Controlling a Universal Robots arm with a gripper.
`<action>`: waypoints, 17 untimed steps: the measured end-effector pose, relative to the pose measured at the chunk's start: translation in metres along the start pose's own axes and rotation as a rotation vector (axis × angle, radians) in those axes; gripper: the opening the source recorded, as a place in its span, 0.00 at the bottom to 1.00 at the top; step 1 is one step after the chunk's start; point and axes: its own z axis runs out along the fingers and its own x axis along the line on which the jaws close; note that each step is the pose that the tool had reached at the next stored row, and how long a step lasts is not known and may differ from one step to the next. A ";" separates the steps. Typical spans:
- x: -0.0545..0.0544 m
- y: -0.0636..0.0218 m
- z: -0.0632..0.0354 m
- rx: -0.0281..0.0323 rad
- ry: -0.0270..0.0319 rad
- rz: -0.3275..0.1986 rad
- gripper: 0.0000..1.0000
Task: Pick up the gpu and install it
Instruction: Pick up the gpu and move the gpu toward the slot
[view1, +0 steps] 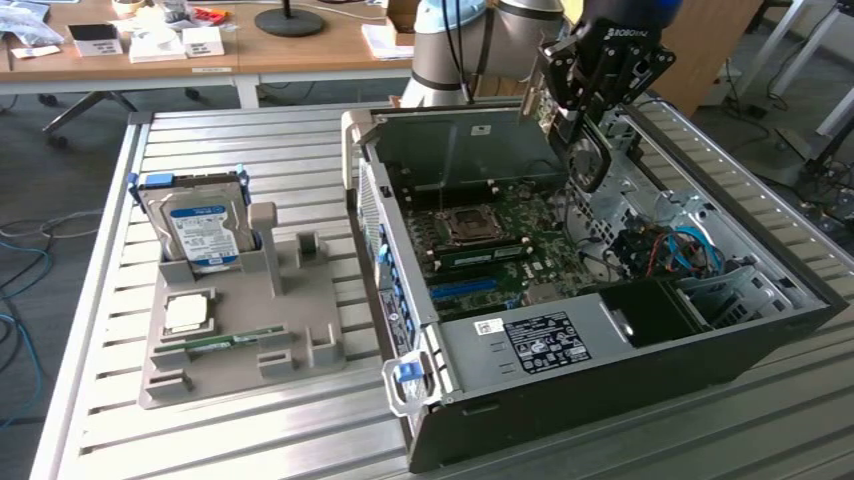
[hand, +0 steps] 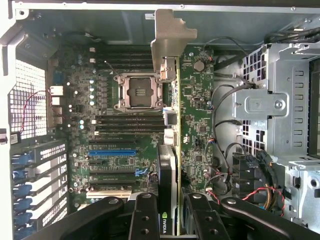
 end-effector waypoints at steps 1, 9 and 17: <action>0.000 0.0000 0.0000 0.0000 0.0001 0.000 0.27; -0.005 0.0002 0.0001 0.0000 0.0000 0.000 0.27; -0.023 0.0009 0.0006 0.0000 0.0000 0.000 0.27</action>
